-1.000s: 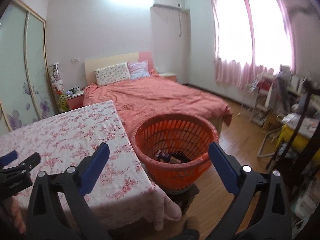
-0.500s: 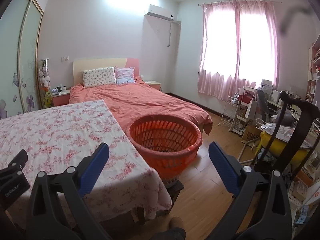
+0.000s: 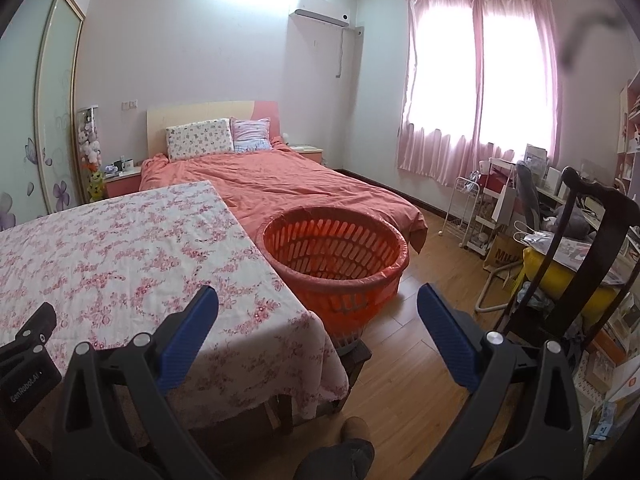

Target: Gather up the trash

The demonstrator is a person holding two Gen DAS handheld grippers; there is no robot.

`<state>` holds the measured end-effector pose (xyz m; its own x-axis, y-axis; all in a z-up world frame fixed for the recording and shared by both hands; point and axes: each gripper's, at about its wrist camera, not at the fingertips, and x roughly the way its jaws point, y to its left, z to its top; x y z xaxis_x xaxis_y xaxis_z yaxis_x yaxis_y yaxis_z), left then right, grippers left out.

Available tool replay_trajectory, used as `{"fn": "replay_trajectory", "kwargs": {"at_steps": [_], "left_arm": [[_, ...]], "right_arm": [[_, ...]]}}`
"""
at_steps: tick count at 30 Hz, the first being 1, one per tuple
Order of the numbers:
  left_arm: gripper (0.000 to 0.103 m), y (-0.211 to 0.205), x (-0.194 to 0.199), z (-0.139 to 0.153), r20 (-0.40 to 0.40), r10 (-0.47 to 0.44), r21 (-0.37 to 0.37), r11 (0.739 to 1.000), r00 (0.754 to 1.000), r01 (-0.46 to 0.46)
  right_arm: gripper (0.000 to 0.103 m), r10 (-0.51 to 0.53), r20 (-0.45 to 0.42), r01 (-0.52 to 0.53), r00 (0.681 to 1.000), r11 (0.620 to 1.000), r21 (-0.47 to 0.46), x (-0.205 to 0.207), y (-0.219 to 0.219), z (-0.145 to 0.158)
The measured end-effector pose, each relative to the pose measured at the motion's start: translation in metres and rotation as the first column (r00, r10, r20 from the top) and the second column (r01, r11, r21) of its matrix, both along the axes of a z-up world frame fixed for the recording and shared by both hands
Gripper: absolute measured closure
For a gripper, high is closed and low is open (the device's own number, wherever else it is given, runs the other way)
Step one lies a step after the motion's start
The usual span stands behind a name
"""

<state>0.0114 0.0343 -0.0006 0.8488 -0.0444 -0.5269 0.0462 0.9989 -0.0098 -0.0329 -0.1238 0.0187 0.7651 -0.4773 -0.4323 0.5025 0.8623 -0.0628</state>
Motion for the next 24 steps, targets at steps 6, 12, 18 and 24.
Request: {"fn": "replay_trajectory", "kwargs": {"at_steps": [6,12,18,24], "left_arm": [[0.003,0.001,-0.004,0.000,-0.002,0.002,-0.016,1.000,1.000,-0.002],[0.003,0.001,-0.009,0.002,0.003,-0.001,-0.027,1.000,1.000,0.002],[0.003,-0.002,-0.014,0.003,0.008,-0.010,-0.028,1.000,1.000,0.010],[0.003,-0.005,-0.022,0.009,0.037,-0.004,-0.024,1.000,0.999,0.005]], "right_arm": [[0.006,0.003,-0.001,-0.003,1.000,1.000,0.003,-0.002,0.000,-0.002],[0.006,0.020,0.002,-0.020,1.000,0.999,0.026,-0.005,-0.005,-0.003],[0.006,0.018,0.002,-0.018,1.000,0.999,0.033,-0.011,-0.007,-0.004],[0.006,0.017,0.011,-0.017,1.000,0.999,0.036,-0.019,-0.011,-0.003]]}}
